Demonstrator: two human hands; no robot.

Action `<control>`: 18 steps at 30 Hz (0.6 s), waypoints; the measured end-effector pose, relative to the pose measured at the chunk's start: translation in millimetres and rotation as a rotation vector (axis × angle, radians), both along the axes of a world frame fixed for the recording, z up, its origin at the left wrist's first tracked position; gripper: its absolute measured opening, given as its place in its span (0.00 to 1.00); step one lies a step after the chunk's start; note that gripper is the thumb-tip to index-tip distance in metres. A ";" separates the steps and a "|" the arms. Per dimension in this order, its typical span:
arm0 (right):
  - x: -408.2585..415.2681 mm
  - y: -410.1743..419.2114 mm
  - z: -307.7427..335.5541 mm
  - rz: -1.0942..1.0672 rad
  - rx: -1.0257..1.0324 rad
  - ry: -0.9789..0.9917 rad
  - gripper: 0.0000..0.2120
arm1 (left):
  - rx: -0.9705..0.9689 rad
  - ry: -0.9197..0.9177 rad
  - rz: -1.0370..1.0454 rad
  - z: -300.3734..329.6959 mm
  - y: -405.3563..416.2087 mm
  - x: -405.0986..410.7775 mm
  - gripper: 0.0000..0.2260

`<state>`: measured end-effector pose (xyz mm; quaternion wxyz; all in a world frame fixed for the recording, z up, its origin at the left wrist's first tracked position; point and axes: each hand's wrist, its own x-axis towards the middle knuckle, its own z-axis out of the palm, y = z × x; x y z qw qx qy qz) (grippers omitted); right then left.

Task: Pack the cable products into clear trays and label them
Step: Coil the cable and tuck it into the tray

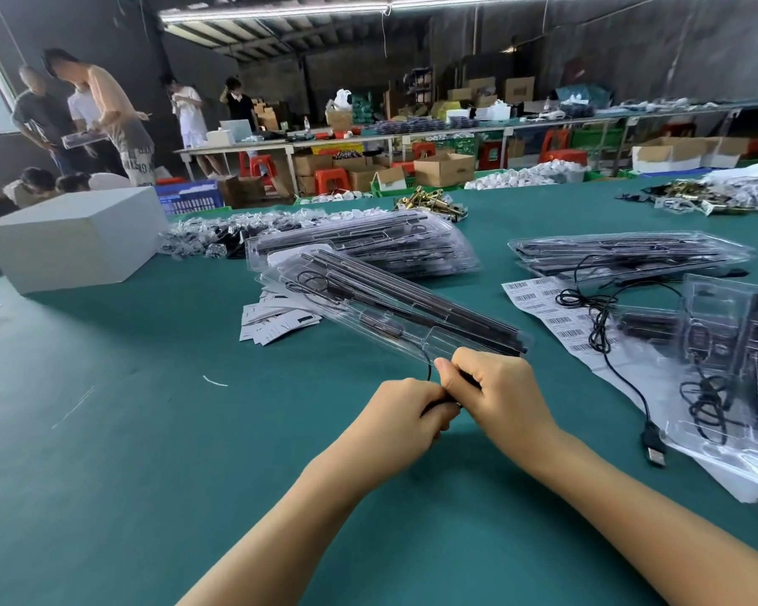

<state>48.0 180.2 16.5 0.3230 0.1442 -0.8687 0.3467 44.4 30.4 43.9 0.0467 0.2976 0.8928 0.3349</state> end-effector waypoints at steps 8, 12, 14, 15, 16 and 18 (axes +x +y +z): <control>0.9 -6.6 14.5 0.074 -0.679 -0.306 0.23 | 0.536 -0.157 0.233 1.2 -3.4 -5.6 0.12; 18.2 -15.9 8.5 0.211 -0.563 -0.581 0.17 | 1.044 -0.549 0.305 5.5 -10.4 -12.8 0.09; 26.1 -29.0 6.0 0.333 -0.456 -0.644 0.11 | 1.126 -0.653 0.310 5.9 -11.1 -13.9 0.09; 28.4 -35.1 4.8 0.375 -0.425 -0.655 0.09 | 1.135 -0.677 0.315 6.2 -11.7 -14.4 0.09; 29.5 -39.9 4.0 0.395 -0.408 -0.657 0.09 | 1.137 -0.687 0.326 6.8 -12.5 -14.7 0.09; 31.4 -45.1 3.7 0.402 -0.394 -0.634 0.08 | 1.158 -0.692 0.351 7.5 -14.8 -15.7 0.09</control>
